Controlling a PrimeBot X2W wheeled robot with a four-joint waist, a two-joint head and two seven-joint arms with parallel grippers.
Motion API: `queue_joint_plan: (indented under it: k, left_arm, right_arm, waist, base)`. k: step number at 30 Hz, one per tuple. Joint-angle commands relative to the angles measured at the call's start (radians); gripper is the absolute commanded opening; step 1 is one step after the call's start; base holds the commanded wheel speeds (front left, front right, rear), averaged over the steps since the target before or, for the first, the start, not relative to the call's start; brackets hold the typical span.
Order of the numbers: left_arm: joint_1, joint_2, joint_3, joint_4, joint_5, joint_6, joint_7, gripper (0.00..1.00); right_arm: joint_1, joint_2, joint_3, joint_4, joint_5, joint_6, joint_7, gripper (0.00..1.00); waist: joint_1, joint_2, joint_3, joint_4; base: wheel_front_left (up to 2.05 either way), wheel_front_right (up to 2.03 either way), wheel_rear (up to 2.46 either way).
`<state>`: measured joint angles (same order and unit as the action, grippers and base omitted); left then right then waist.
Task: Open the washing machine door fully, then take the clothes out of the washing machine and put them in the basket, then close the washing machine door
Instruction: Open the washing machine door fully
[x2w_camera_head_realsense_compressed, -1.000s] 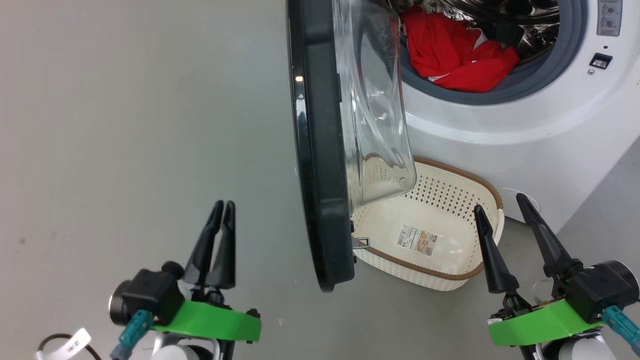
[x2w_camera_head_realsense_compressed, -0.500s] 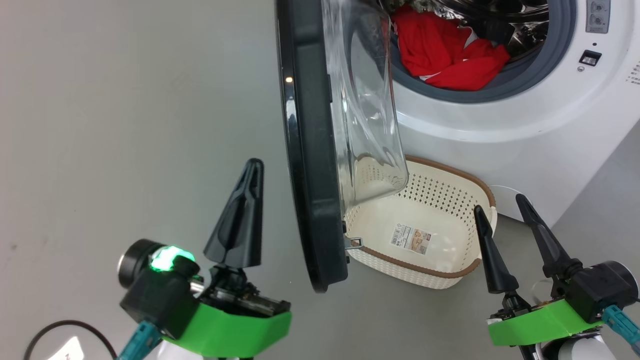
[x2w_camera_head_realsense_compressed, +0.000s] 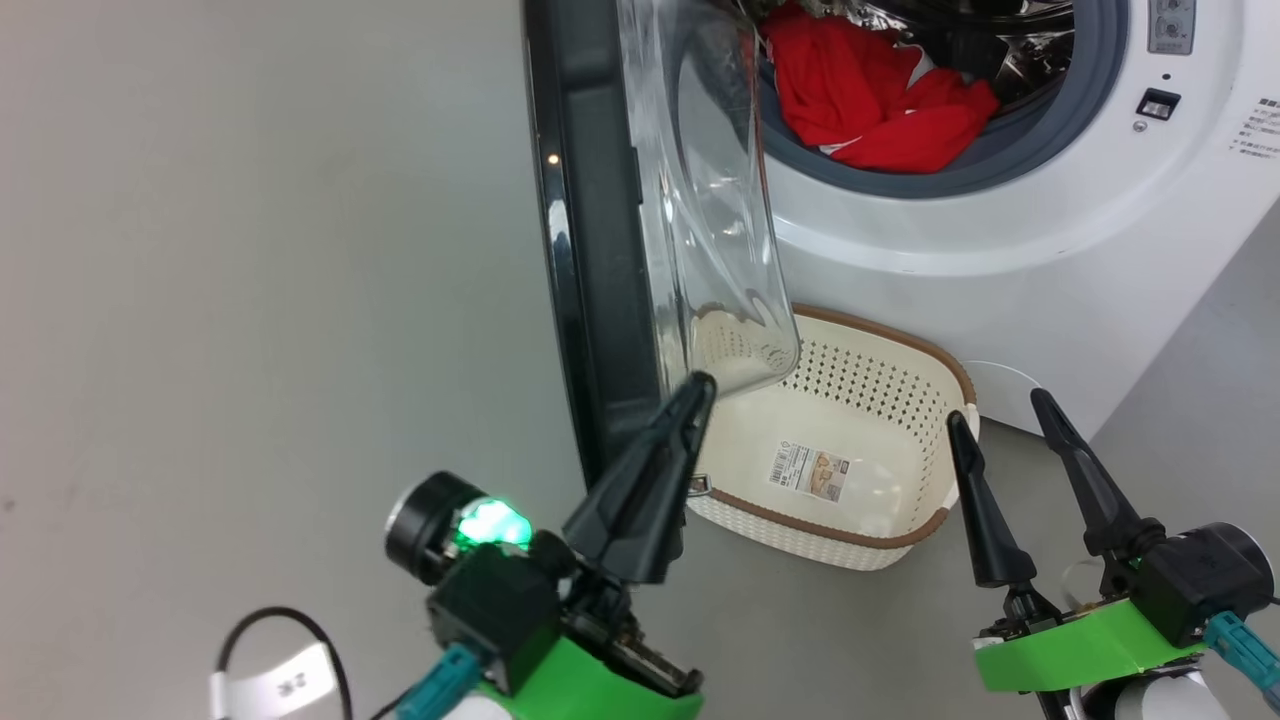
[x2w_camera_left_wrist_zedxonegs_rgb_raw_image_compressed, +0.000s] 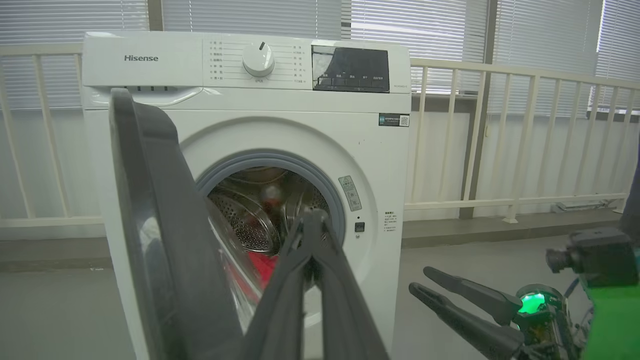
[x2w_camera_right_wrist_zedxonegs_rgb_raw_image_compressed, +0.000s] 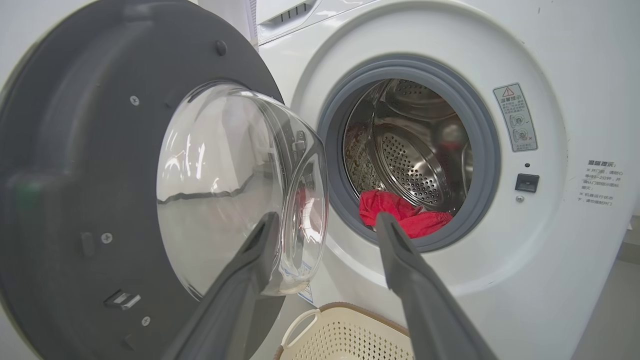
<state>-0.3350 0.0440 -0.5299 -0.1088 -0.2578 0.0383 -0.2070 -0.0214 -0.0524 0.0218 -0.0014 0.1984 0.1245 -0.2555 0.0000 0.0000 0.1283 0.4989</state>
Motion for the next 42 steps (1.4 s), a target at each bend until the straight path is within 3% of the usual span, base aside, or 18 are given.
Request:
queue_joint_plan:
  k: [1, 7, 20, 42]
  left_arm:
    - [-0.029, 0.01, 0.021, -0.012, 0.001, -0.009, 0.006, 0.0]
    - [-0.027, 0.009, -0.022, 0.071, -0.006, 0.002, 0.065, 0.0]
    - [-0.048, 0.008, 0.011, 0.229, -0.016, 0.095, 0.076, 0.0]
    - [0.005, 0.033, 0.069, 0.232, -0.051, 0.165, 0.059, 0.0]
  right_arm:
    - [-0.03, 0.002, 0.031, -0.021, 0.011, 0.006, -0.006, 1.0]
    - [-0.034, 0.002, 0.031, -0.019, 0.017, 0.006, -0.006, 1.0]
    - [-0.035, 0.002, 0.036, -0.015, 0.025, 0.006, -0.006, 1.0]
    - [-0.028, 0.002, 0.033, -0.016, 0.023, 0.006, -0.006, 1.0]
  waist:
    - [0.0, 0.0, 0.001, -0.003]
    - [0.0, 0.0, 0.006, -0.017]
    - [0.0, 0.0, 0.011, -0.03]
    - [0.0, 0.0, 0.013, 0.039]
  base:
    - [0.0, 0.0, 0.0]
    - [0.0, 0.0, 0.0]
    - [0.0, 0.0, 0.0]
    - [0.0, 0.0, 0.0]
